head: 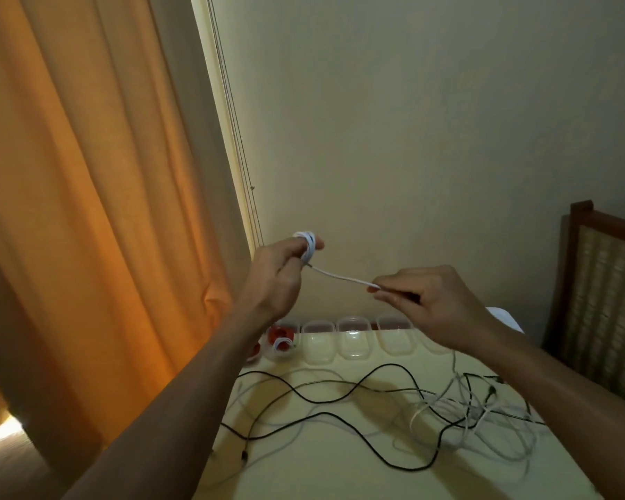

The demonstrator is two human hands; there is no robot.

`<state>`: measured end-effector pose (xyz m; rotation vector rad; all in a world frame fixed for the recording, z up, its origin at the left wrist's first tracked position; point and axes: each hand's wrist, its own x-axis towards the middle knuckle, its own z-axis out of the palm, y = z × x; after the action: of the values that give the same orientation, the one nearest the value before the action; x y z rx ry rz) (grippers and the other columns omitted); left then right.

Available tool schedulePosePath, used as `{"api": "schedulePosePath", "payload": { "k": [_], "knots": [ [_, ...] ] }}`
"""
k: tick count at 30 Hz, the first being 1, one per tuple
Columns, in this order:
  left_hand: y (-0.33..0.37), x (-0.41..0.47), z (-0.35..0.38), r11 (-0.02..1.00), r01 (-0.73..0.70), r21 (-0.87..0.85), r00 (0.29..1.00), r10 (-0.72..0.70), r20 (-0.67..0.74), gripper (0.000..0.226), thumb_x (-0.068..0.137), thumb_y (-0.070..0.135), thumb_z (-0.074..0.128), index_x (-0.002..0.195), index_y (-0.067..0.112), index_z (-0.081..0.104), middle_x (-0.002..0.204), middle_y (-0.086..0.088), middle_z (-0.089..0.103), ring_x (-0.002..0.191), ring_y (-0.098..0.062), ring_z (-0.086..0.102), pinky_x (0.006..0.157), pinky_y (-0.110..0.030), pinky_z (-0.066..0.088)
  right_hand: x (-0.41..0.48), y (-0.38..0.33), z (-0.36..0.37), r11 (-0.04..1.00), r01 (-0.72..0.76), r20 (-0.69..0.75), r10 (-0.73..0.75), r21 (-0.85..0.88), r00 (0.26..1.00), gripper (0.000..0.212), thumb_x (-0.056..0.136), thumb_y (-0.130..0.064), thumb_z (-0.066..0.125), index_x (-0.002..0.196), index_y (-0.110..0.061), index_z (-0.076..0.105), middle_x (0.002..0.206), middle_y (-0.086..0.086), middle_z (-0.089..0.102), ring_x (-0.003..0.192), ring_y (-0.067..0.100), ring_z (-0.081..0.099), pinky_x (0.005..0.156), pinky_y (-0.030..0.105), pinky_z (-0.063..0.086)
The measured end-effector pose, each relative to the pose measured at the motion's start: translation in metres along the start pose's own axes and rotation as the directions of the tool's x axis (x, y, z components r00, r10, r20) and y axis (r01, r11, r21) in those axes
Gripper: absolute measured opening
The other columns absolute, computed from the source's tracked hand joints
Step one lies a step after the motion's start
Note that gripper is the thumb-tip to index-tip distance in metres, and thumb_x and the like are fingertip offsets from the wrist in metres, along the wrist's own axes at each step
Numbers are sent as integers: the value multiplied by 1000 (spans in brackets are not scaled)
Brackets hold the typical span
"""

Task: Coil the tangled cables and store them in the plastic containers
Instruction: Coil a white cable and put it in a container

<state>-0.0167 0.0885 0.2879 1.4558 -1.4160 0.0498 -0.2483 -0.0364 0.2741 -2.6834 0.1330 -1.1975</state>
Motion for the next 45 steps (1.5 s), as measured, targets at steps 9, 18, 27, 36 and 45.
{"api": "schedulePosePath", "payload": {
  "k": [9,18,27,36,45],
  "knots": [
    [7,-5,22,991,121,48,881,-130,454,42,85,17,40,94,13,81,104,0,78,109,-9,67,102,-35,50,48,-7,-40,949,194,-40,-210,-248,977,18,91,-32,70,95,-19,81,70,-6,61,58,13,52,52,33,49],
    [16,-8,21,909,181,-376,829,65,556,41,76,15,38,84,-5,73,87,-31,70,87,-50,66,82,-56,54,92,10,-44,937,251,47,-247,-243,968,25,88,-41,69,95,-21,82,73,0,65,67,20,59,58,36,50],
    [40,-9,7,546,323,-773,922,5,388,30,70,7,30,73,5,60,71,-17,54,75,-32,59,76,-37,52,78,38,-16,996,-70,58,66,61,996,20,91,-33,69,103,-22,80,73,-7,70,69,7,64,67,18,47],
    [56,7,-17,-199,43,-979,956,-277,98,24,83,-6,45,90,-1,67,93,-14,69,105,-30,72,102,-34,53,31,43,13,920,-342,204,303,192,931,16,100,-24,60,96,-23,76,62,0,64,54,7,51,59,30,44],
    [17,4,-3,999,36,13,999,-36,-6,59,86,-13,58,131,24,63,132,16,62,130,8,49,100,-5,37,16,29,19,998,-11,270,29,-70,962,39,100,-50,48,122,-27,71,100,-5,78,80,7,71,74,34,58]
  ]
}}
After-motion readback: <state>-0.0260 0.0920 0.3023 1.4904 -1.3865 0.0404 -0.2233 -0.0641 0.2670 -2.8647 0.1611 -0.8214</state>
